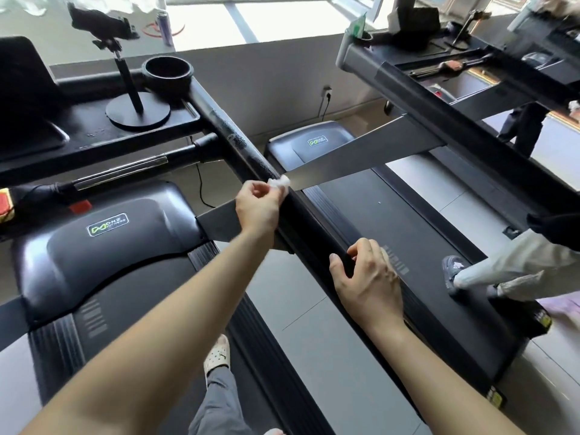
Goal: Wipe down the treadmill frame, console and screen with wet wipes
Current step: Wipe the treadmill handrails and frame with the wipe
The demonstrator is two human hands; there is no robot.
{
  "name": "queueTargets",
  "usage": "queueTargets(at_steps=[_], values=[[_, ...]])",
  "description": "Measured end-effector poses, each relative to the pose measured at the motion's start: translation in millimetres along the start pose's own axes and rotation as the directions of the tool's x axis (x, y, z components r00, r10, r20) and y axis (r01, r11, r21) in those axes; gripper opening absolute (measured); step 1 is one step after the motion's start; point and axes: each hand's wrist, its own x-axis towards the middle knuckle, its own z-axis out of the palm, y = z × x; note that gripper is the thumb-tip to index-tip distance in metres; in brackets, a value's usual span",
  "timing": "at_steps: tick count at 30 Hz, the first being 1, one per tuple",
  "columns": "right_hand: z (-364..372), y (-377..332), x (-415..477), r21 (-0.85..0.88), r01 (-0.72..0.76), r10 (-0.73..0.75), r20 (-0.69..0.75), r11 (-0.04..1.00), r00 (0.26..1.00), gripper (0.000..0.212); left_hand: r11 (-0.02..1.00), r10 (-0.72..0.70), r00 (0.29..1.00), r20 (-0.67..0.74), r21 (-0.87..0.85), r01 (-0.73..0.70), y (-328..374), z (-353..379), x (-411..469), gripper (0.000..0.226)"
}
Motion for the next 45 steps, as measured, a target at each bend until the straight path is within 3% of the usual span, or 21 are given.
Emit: queueTargets(at_steps=[4, 7, 16, 19, 24, 28, 31, 36, 42, 45], values=[[0, 0, 0, -0.005, 0.000, 0.000, -0.012, 1.000, 1.000, 0.028, 0.989, -0.036, 0.998, -0.053, -0.142, 0.028, 22, 1, 44, 0.032], [0, 0, 0, -0.006, -0.002, 0.002, -0.005, 1.000, 1.000, 0.028, 0.992, -0.028, 0.996, -0.080, -0.122, 0.018, 19, 2, 17, 0.031], [-1, -1, -1, -0.013, 0.003, -0.004, -0.023, 1.000, 1.000, 0.027, 0.954, -0.217, 0.962, 0.164, -0.175, 0.245, -36, 4, -141, 0.024], [0, 1, -1, -0.002, 0.010, -0.010, -0.025, 1.000, 1.000, 0.026, 0.942, -0.238, 0.961, 0.141, -0.209, 0.264, -32, 5, -122, 0.023], [2, 0, 0, -0.007, 0.003, -0.003, -0.023, 1.000, 1.000, 0.026, 0.932, -0.202, 0.977, -0.061, -0.320, 0.173, -3, 7, -23, 0.028], [1, 0, 0, -0.009, -0.006, 0.006, -0.020, 1.000, 1.000, 0.025, 0.885, -0.260, 0.962, -0.078, -0.417, 0.205, 0, 3, -2, 0.029], [-1, -1, 1, -0.001, -0.006, 0.006, -0.013, 1.000, 1.000, 0.025, 0.928, -0.246, 0.969, -0.032, -0.298, 0.225, -15, 2, -51, 0.020], [0, -1, 1, 0.010, -0.003, 0.003, -0.007, 1.000, 1.000, 0.025, 0.909, -0.304, 0.927, 0.219, -0.224, 0.351, -51, -8, -128, 0.022], [0, -1, 1, 0.012, -0.012, 0.012, -0.001, 1.000, 1.000, 0.025, 0.885, -0.340, 0.939, 0.047, -0.322, 0.337, -25, -10, -40, 0.028], [-1, -1, 0, 0.012, -0.006, 0.006, -0.006, 1.000, 1.000, 0.025, 0.914, -0.313, 0.949, -0.033, -0.282, 0.292, -24, -10, -33, 0.033]])
